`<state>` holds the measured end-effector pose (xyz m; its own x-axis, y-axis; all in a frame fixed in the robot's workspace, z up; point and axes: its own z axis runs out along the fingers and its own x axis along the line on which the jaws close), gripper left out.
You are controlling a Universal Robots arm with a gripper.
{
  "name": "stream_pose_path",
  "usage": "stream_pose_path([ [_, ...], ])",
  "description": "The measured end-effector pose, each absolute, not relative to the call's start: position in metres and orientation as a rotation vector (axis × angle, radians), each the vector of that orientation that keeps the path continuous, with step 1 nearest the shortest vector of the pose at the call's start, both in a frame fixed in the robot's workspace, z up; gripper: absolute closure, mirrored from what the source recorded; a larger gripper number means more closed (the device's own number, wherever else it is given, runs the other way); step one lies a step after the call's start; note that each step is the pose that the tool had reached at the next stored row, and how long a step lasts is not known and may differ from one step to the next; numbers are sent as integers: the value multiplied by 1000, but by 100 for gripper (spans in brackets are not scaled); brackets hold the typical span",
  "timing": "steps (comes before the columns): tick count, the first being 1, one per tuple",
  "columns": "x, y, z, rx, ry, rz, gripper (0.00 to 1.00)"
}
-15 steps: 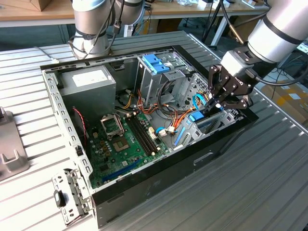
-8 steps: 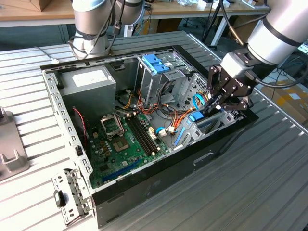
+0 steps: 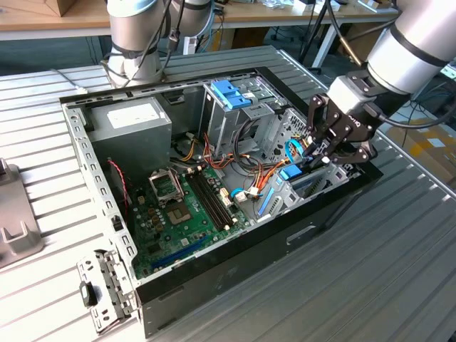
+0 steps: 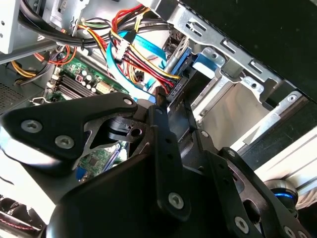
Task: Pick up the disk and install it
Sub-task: 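Insert the second disk wire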
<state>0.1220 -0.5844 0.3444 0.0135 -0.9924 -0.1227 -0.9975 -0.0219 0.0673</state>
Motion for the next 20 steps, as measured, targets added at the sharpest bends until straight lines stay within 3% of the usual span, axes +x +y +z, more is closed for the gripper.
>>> stream_pose_path([
  [11,122,-584,360,-2204,2164,221,71],
  [13,122,-584,359,-2204,2165,223,89],
  [20,122,-584,351,-2208,2171,238,89],
])
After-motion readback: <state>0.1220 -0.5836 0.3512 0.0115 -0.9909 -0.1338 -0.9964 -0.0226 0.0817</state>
